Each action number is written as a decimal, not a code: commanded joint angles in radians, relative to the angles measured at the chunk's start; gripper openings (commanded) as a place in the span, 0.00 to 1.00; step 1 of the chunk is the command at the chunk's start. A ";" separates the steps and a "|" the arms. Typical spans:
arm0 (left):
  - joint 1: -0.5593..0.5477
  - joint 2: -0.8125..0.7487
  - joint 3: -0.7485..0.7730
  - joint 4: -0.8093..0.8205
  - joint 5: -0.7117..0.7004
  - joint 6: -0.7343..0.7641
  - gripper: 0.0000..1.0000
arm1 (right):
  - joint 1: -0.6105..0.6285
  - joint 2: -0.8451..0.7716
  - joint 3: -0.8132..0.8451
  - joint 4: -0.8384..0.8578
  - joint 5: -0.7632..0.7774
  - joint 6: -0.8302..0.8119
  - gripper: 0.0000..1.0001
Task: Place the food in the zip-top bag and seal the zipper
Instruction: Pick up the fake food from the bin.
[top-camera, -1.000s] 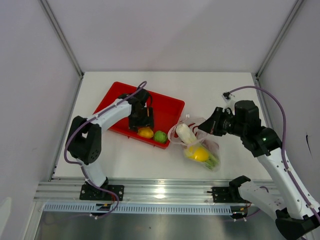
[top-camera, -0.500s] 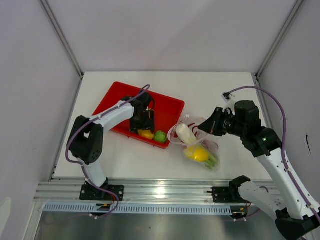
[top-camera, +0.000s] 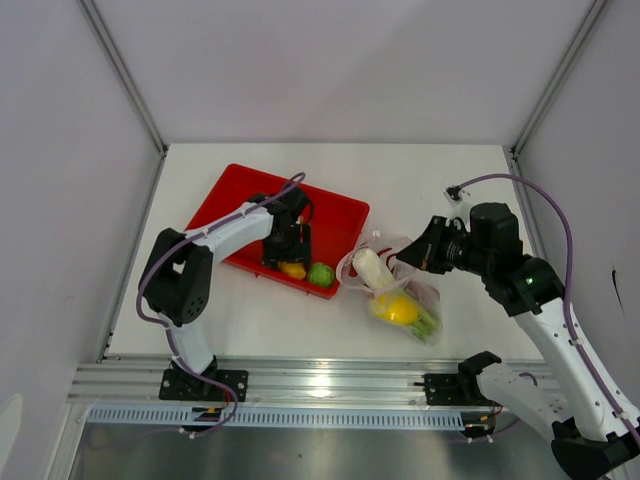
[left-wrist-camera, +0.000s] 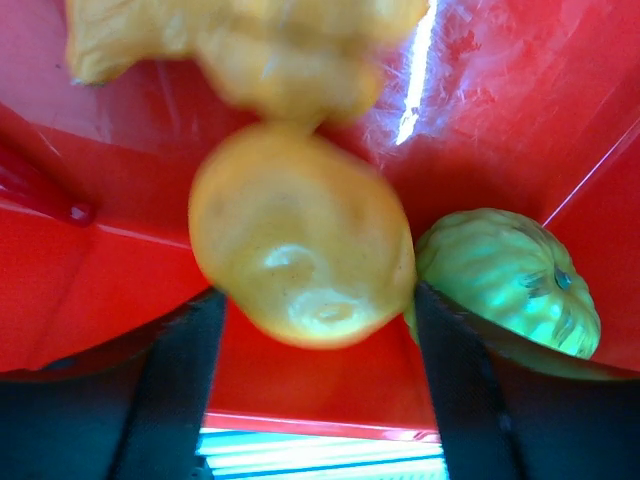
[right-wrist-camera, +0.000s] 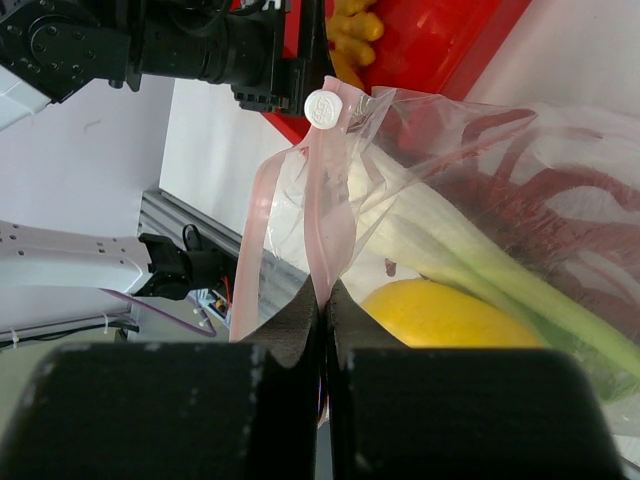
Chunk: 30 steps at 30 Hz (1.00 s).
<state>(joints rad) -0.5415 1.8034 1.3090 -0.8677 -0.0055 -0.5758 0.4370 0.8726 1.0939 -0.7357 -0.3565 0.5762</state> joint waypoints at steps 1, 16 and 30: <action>-0.017 0.014 0.042 0.003 -0.005 -0.001 0.74 | 0.003 -0.026 0.006 0.055 -0.012 -0.001 0.00; -0.014 -0.033 -0.013 0.024 0.012 -0.015 0.56 | 0.003 -0.018 0.003 0.073 -0.019 0.011 0.00; 0.003 0.096 0.160 -0.016 -0.007 -0.018 0.81 | 0.005 -0.027 0.003 0.053 -0.004 0.004 0.00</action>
<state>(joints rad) -0.5438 1.8767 1.4315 -0.8776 -0.0078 -0.5838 0.4370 0.8692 1.0897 -0.7349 -0.3561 0.5762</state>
